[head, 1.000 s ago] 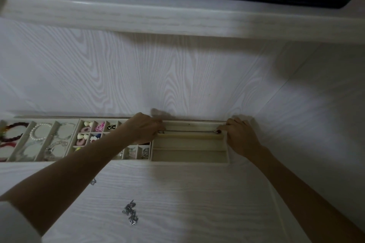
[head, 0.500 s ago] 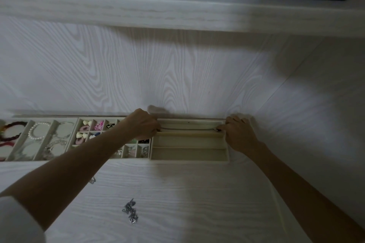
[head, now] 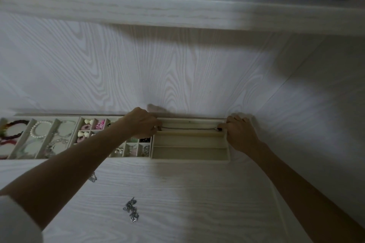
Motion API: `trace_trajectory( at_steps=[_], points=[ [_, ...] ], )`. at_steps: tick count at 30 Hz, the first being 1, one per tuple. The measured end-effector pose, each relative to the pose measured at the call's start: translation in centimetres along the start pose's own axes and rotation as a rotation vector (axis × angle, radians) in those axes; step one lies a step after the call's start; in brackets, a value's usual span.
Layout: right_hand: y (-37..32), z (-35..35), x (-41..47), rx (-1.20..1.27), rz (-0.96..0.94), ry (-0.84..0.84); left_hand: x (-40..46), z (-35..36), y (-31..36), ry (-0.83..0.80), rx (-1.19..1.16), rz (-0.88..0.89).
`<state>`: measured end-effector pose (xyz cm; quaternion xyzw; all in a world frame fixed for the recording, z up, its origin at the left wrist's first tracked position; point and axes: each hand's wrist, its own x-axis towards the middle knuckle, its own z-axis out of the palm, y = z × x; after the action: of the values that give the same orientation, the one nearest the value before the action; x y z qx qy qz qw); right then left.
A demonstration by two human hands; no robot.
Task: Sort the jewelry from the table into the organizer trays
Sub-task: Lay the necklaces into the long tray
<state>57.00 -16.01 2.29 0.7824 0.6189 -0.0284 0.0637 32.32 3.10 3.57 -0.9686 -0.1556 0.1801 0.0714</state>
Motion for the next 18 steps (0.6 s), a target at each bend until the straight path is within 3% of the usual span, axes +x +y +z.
trace_trajectory(
  at_steps=[8,13,18],
  points=[
    [0.0,-0.2,-0.3,-0.01,0.008,-0.028,0.0,-0.4,0.7,-0.023,0.006,-0.014],
    [-1.3,-0.1,0.3,0.156,-0.004,0.099,-0.2,-0.1,0.1,-0.001,-0.116,-0.112],
    [-7.2,-0.4,3.1,0.369,-0.161,-0.058,-0.5,-1.0,0.5,-0.109,-0.172,-0.152]
  ],
)
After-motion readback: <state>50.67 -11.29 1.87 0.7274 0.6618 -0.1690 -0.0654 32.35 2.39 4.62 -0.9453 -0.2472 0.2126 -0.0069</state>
